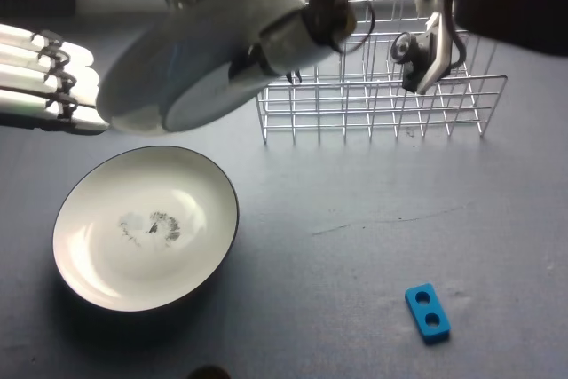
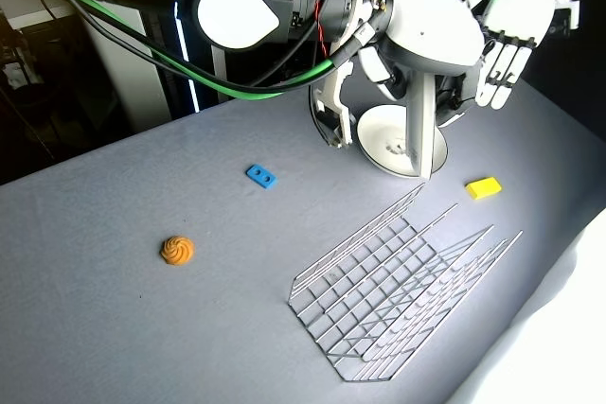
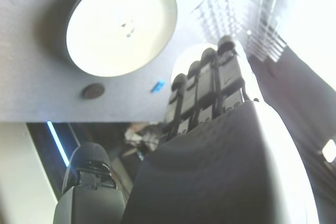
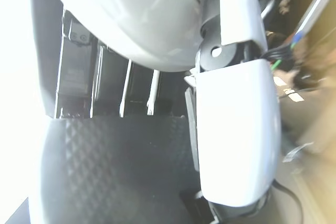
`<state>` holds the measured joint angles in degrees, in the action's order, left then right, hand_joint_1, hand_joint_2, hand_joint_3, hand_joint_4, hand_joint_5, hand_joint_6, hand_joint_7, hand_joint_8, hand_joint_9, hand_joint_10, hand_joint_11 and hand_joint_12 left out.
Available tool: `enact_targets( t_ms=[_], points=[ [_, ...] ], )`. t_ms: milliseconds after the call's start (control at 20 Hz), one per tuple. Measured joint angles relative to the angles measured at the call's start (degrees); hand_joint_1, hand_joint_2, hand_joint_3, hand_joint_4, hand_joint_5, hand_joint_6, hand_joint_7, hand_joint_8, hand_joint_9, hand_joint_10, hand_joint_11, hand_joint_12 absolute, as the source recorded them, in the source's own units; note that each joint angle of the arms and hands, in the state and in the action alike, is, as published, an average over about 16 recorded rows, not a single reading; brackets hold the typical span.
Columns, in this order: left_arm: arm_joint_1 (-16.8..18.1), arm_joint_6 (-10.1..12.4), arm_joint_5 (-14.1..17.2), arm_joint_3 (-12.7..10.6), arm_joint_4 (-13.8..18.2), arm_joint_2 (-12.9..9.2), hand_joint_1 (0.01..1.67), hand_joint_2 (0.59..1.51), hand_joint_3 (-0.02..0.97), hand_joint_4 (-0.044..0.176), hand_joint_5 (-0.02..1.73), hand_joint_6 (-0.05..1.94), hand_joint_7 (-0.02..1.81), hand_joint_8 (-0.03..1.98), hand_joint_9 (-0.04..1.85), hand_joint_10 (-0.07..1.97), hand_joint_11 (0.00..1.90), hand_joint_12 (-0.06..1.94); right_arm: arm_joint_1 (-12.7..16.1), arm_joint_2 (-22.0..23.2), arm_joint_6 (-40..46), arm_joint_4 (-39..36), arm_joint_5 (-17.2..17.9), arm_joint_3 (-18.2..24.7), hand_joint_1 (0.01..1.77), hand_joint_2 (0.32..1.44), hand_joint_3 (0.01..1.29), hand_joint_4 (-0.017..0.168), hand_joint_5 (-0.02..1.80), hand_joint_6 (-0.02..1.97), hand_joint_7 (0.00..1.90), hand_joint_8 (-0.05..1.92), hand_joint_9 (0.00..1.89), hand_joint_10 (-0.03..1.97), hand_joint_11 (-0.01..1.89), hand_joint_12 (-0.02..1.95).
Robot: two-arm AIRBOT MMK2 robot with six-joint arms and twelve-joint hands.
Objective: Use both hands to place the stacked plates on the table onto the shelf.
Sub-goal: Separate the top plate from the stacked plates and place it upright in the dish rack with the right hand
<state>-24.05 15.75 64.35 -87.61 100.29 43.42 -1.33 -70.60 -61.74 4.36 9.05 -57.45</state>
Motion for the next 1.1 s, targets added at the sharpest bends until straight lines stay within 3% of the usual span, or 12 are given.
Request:
enact_targets(
  t_ms=[450,1100],
  points=[
    [0.1,0.4,-2.5,0.6,1.3,0.1,0.01,1.096,0.018,0.001,0.02,0.01,0.02,0.02,0.02,0.02,0.02,-0.01,3.9,0.9,2.9,5.7,-3.6,-2.4,1.25,0.92,0.01,0.017,1.05,0.86,1.21,0.59,1.38,0.02,0.99,0.86],
    [-3.7,0.5,-5.6,0.5,2.6,1.1,0.01,1.098,0.017,0.001,0.02,0.01,0.02,0.01,0.02,0.02,0.02,-0.01,5.0,1.5,5.1,8.9,-2.9,-4.1,1.25,0.93,0.01,0.01,1.04,0.85,1.19,0.63,1.38,0.02,0.99,0.83]
  ],
)
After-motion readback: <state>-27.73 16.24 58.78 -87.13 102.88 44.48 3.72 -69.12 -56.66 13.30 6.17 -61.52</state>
